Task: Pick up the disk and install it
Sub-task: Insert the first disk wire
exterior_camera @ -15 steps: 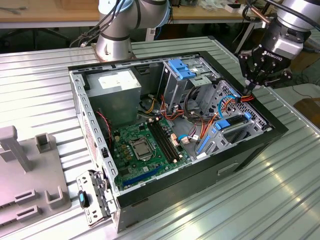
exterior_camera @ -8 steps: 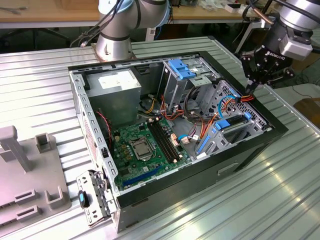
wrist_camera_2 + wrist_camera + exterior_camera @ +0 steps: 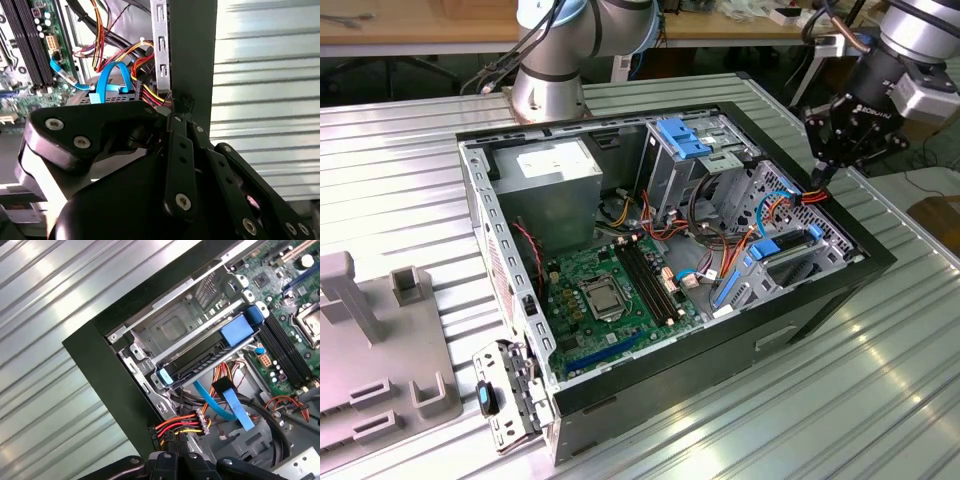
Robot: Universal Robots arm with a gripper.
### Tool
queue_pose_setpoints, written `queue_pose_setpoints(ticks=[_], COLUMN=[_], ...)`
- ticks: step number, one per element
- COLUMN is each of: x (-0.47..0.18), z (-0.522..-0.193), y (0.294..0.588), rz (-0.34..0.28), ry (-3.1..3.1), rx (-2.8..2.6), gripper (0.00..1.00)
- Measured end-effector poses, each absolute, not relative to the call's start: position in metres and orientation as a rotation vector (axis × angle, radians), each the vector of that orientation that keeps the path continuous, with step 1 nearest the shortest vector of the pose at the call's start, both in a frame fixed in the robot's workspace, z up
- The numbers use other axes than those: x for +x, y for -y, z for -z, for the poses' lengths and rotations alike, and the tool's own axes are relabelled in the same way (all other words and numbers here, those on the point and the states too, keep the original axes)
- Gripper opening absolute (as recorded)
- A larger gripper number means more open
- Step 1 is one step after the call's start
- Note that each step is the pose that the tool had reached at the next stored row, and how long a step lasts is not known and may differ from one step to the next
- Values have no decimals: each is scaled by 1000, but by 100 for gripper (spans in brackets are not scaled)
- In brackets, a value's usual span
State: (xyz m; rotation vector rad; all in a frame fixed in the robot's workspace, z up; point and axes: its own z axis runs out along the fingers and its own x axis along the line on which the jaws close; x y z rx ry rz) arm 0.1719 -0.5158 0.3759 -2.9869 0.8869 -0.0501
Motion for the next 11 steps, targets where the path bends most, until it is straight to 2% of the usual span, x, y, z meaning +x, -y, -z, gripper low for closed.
queue_pose_setpoints(ticks=[2,5,9,11], x=[172,172,172,172], z=[-376,-376,-375,-375], y=[516,516,516,516], rz=[60,122,128,152], ry=[-835,-751,-586,-546], rx=[-2999,-3007,-3040,-3067], gripper=[11,11,11,11])
